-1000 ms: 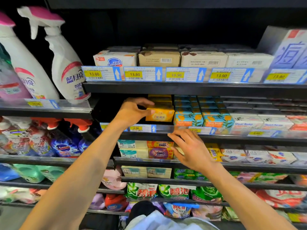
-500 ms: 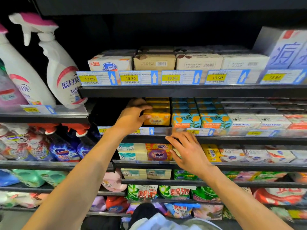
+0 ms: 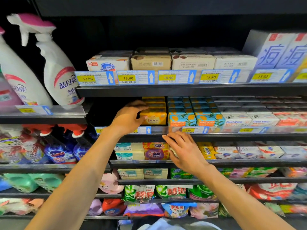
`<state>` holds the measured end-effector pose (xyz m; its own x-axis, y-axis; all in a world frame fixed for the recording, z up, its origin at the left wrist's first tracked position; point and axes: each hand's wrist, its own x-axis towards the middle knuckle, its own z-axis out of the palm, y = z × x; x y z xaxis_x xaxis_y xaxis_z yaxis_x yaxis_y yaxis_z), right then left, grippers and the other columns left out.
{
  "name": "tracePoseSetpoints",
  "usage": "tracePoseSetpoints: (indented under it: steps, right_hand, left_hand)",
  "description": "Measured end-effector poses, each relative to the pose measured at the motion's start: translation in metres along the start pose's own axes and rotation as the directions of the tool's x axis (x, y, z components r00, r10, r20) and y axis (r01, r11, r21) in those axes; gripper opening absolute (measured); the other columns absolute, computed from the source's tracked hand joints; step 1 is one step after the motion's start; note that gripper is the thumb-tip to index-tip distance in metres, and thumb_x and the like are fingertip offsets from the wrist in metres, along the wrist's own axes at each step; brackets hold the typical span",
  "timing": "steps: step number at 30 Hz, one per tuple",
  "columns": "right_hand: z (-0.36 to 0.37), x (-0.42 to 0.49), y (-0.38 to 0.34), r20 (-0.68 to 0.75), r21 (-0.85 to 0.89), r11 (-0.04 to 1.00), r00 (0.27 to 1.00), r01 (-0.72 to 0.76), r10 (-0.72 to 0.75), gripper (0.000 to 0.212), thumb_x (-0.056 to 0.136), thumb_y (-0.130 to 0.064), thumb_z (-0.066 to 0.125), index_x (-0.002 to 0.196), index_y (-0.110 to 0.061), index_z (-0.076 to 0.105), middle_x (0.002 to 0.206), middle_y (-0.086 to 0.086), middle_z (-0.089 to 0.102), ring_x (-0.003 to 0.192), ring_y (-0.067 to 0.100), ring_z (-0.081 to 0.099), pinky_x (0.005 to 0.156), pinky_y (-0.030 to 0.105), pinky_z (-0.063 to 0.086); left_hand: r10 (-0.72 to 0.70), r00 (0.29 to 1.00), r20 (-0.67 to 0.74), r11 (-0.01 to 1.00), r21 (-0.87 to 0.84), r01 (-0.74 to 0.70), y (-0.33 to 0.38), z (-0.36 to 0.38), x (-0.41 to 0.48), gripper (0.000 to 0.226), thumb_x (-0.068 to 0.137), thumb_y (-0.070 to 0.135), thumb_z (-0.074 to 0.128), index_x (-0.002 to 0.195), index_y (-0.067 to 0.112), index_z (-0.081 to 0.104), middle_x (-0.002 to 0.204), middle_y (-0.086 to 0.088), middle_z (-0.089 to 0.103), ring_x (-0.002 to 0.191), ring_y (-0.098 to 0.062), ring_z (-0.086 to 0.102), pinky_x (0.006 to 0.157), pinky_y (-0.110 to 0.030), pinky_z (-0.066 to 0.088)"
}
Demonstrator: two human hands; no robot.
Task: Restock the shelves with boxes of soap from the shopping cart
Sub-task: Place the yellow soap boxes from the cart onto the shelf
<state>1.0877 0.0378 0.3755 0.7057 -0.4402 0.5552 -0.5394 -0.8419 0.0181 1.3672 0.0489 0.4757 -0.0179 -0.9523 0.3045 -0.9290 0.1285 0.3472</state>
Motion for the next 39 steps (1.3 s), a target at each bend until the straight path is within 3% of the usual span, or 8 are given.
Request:
tracePoseSetpoints:
  steps: [4, 7, 15, 21, 25, 33, 36, 39]
  right_hand:
    - [-0.016, 0.0, -0.006, 0.097, -0.014, 1.0, 0.995, -0.02, 0.021, 0.057, 0.094, -0.029, 0.065, 0.147, -0.015, 0.05, 0.144, 0.003, 0.054, 0.133, 0.026, 0.049, 0.111, 0.043, 0.045]
    - [-0.031, -0.008, -0.017, 0.128, -0.04, 0.998, 0.99, -0.056, 0.061, 0.059, 0.093, -0.031, 0.066, 0.148, -0.015, 0.049, 0.143, 0.003, 0.054, 0.132, 0.025, 0.049, 0.113, 0.041, 0.043]
    - [-0.078, -0.089, -0.06, 0.182, -0.158, 0.921, 0.906, -0.357, 0.383, 0.06, 0.093, -0.039, 0.063, 0.147, -0.016, 0.048, 0.145, 0.006, 0.053, 0.135, 0.03, 0.048, 0.116, 0.044, 0.04]
    - [-0.12, -0.193, -0.093, 0.244, -0.256, 0.776, 0.738, -0.576, 0.629, 0.065, 0.092, -0.055, 0.051, 0.145, -0.018, 0.052, 0.147, 0.005, 0.052, 0.136, 0.03, 0.047, 0.113, 0.043, 0.042]
    - [-0.155, -0.266, -0.109, 0.208, -0.318, 0.629, 0.596, -0.709, 0.776, 0.067, 0.089, -0.055, 0.057, 0.145, -0.017, 0.052, 0.145, 0.006, 0.054, 0.134, 0.03, 0.05, 0.113, 0.042, 0.042]
    - [-0.231, -0.405, -0.092, 0.035, -0.363, 0.286, 0.294, -0.887, 0.955, 0.07, 0.083, -0.055, 0.054, 0.139, -0.013, 0.057, 0.14, 0.006, 0.057, 0.13, 0.029, 0.049, 0.112, 0.041, 0.041]
    - [-0.259, -0.46, -0.068, -0.006, -0.374, 0.162, 0.177, -0.913, 0.984, 0.072, 0.082, -0.056, 0.057, 0.14, -0.013, 0.057, 0.14, 0.007, 0.058, 0.129, 0.029, 0.05, 0.113, 0.04, 0.039]
    - [-0.287, -0.516, -0.036, -0.037, -0.357, 0.063, 0.081, -0.932, 0.996, 0.072, 0.081, -0.054, 0.06, 0.14, -0.013, 0.056, 0.141, 0.007, 0.058, 0.13, 0.028, 0.051, 0.114, 0.04, 0.039]
  left_hand:
    - [0.025, 0.992, -0.12, 0.998, 0.067, -0.017, 0.007, 0.0, -0.024, 0.039, 0.098, 0.035, 0.06, 0.136, 0.025, 0.06, 0.139, 0.006, 0.055, 0.124, -0.02, 0.053, 0.099, -0.039, 0.051]
    - [0.134, 0.966, -0.223, 0.982, 0.158, -0.099, 0.02, -0.001, -0.057, 0.037, 0.092, 0.025, 0.066, 0.128, 0.015, 0.064, 0.13, -0.004, 0.06, 0.12, -0.027, 0.054, 0.096, -0.045, 0.051]
    - [0.245, 0.969, 0.028, 0.963, 0.106, -0.246, 0.064, 0.032, -0.157, 0.052, 0.095, 0.037, 0.056, 0.143, 0.019, 0.049, 0.146, -0.001, 0.048, 0.136, -0.023, 0.043, 0.115, -0.041, 0.037]
    - [0.315, 0.931, 0.181, 0.94, 0.077, -0.333, 0.119, 0.078, -0.195, 0.061, 0.086, 0.038, 0.063, 0.142, 0.017, 0.052, 0.144, -0.006, 0.052, 0.132, -0.028, 0.048, 0.114, -0.046, 0.039]
    - [0.406, 0.881, 0.245, 0.906, 0.016, -0.422, 0.18, 0.105, -0.203, 0.06, 0.084, 0.042, 0.052, 0.139, 0.017, 0.055, 0.14, -0.006, 0.055, 0.13, -0.029, 0.052, 0.114, -0.046, 0.039]
    - [0.666, 0.67, 0.328, 0.736, -0.143, -0.662, 0.346, 0.185, -0.197, 0.057, 0.085, 0.046, 0.046, 0.131, 0.017, 0.06, 0.133, -0.008, 0.059, 0.121, -0.033, 0.057, 0.104, -0.046, 0.048]
    - [0.729, 0.586, 0.353, 0.668, -0.18, -0.722, 0.42, 0.227, -0.186, 0.06, 0.086, 0.05, 0.052, 0.137, 0.019, 0.057, 0.143, -0.007, 0.054, 0.131, -0.03, 0.05, 0.109, -0.044, 0.043]
    - [0.76, 0.532, 0.372, 0.625, -0.196, -0.756, 0.492, 0.266, -0.175, 0.061, 0.085, 0.051, 0.056, 0.136, 0.018, 0.058, 0.138, -0.006, 0.055, 0.127, -0.027, 0.051, 0.107, -0.042, 0.044]
